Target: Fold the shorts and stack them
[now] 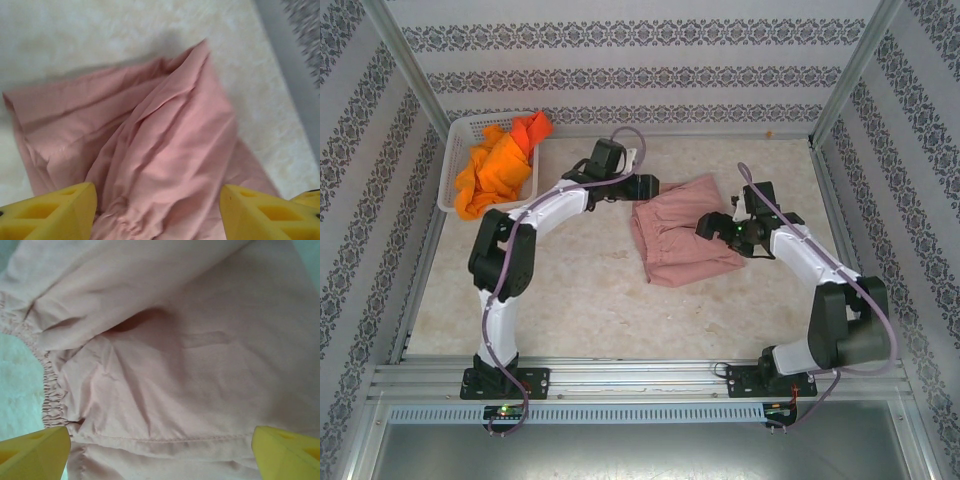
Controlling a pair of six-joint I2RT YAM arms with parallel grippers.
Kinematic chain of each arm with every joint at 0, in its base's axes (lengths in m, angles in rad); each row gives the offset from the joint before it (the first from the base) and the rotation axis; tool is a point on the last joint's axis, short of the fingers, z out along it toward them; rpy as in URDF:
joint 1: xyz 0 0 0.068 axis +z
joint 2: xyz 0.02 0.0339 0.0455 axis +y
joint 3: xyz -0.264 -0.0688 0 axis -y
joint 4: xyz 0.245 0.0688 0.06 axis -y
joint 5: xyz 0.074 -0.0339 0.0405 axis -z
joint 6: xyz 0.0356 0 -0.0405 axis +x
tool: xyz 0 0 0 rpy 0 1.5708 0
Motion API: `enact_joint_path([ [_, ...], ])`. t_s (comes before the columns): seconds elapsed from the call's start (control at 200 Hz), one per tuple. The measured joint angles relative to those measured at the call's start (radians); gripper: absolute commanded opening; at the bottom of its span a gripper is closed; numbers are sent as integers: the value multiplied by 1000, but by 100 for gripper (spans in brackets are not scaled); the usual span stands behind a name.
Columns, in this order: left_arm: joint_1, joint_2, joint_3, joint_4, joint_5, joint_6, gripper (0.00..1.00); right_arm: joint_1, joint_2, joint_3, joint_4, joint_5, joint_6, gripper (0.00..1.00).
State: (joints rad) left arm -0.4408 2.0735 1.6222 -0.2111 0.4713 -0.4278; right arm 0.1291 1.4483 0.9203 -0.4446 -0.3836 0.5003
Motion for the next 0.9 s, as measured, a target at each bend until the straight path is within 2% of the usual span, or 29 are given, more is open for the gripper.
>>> enact_joint_path([
  [0.165, -5, 85, 0, -51, 10, 6, 50, 23, 71, 0, 20, -19, 2, 93],
  [0.31, -10, 95, 0, -64, 18, 12, 20, 33, 98, -26, 42, -26, 2, 93],
  [0.37, -10, 95, 1, -68, 8, 9, 13, 33, 100, -42, 47, -26, 2, 93],
  [0.525, -1, 95, -2, -70, -13, 2, 6, 33, 100, -87, 73, -29, 11, 93],
  [0.615, 17, 95, -8, -71, -13, 1, 6, 39, 104, -124, 108, -45, 26, 92],
  [0.739, 44, 95, -16, -82, -13, 2, 12, 65, 100, -176, 194, -80, 73, 91],
  [0.784, 53, 95, -16, -87, -12, 2, 18, 90, 95, -195, 238, -95, 101, 90],
  [0.899, 84, 95, -16, -90, 1, 25, 52, 214, 93, -243, 387, -157, 232, 91],
])
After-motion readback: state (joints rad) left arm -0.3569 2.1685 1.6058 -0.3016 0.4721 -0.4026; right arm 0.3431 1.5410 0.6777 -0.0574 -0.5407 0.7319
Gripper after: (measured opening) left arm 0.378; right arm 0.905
